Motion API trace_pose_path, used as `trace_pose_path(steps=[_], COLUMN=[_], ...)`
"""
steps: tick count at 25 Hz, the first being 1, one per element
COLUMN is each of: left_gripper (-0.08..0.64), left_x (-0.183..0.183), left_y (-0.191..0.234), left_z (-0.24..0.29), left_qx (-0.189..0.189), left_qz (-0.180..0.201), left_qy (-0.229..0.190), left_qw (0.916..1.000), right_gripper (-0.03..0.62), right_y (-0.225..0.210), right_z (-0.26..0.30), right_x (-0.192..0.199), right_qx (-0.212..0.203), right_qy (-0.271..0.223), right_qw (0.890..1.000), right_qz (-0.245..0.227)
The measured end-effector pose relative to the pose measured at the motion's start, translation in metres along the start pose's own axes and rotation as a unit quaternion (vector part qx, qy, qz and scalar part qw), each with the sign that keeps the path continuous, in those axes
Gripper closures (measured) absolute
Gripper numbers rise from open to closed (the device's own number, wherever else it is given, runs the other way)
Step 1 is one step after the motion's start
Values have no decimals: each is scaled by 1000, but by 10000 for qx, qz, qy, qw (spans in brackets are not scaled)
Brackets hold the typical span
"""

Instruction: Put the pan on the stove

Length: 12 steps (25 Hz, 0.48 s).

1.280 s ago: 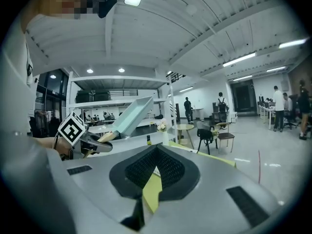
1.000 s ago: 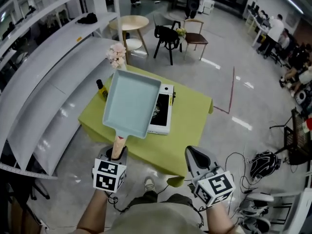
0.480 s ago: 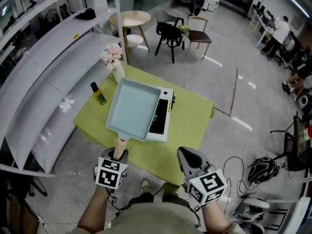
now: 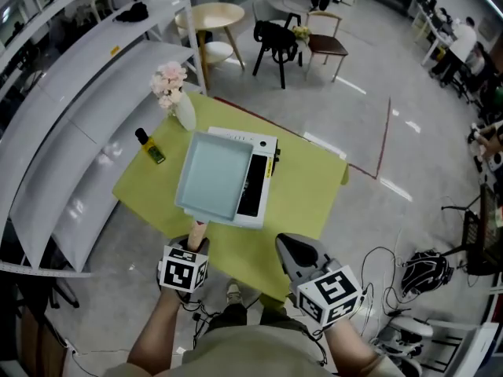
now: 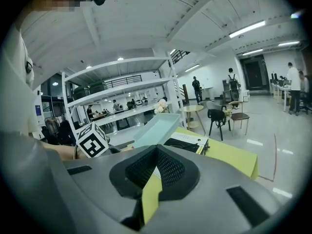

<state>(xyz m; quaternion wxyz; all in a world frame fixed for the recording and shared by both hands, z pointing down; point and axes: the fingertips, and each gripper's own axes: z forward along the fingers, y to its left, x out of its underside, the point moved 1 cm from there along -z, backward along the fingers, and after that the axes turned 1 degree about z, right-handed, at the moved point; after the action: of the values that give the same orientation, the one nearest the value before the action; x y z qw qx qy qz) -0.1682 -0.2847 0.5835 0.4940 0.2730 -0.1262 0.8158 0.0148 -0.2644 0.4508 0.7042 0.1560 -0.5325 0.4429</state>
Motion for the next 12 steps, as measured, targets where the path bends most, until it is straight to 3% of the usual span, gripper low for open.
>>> trace_pose_path(steps=[12], left_gripper=[489], left_x=[2], left_y=[-1], left_z=[58], left_qx=[72], left_qz=[-199], left_qy=[556], left_qw=[9982], right_gripper=[586], right_y=[-28], right_z=[24], right_x=[26], right_qx=[-122], right_qy=[475], right_qw=[9986], right_qz=[174])
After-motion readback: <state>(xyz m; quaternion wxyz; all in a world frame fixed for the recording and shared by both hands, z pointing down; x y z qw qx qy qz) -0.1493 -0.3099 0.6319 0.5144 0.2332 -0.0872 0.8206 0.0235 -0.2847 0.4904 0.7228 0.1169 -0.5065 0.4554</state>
